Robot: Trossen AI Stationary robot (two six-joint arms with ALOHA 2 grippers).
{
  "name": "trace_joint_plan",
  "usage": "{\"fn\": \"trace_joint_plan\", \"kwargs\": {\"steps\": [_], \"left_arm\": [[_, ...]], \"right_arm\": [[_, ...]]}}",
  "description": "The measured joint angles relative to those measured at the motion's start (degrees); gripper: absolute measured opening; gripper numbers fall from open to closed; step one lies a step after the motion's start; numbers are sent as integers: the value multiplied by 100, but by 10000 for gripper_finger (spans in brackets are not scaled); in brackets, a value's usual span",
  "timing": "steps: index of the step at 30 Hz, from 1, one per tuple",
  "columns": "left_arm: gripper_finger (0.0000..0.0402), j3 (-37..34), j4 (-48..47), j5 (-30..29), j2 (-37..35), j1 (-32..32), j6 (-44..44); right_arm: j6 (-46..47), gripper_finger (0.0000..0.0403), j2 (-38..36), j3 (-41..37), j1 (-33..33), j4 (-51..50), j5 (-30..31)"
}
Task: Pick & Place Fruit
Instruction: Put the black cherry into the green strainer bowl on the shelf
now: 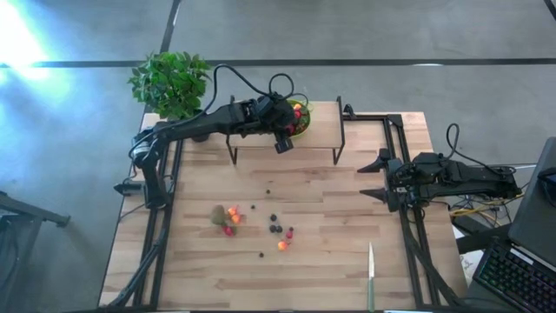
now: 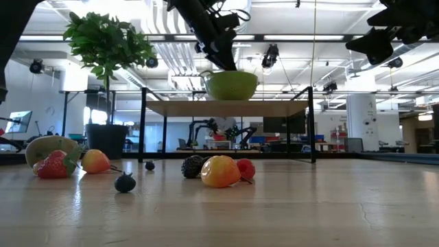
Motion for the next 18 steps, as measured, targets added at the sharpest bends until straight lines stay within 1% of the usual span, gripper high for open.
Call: {"fn": "trace_joint_plan", "kwargs": {"steps": [5,10,18], "left_arm": [[179,11,-129,125,-163,-197,67],[177,11,-451,344,-243,-527,55],[177,-2,-991,358,-250,-1132,41]], "right_arm": [[0,306,2,0,2,0,0],[0,292,0,0,0,0,0],[0,269,0,0,0,1,0]]}}
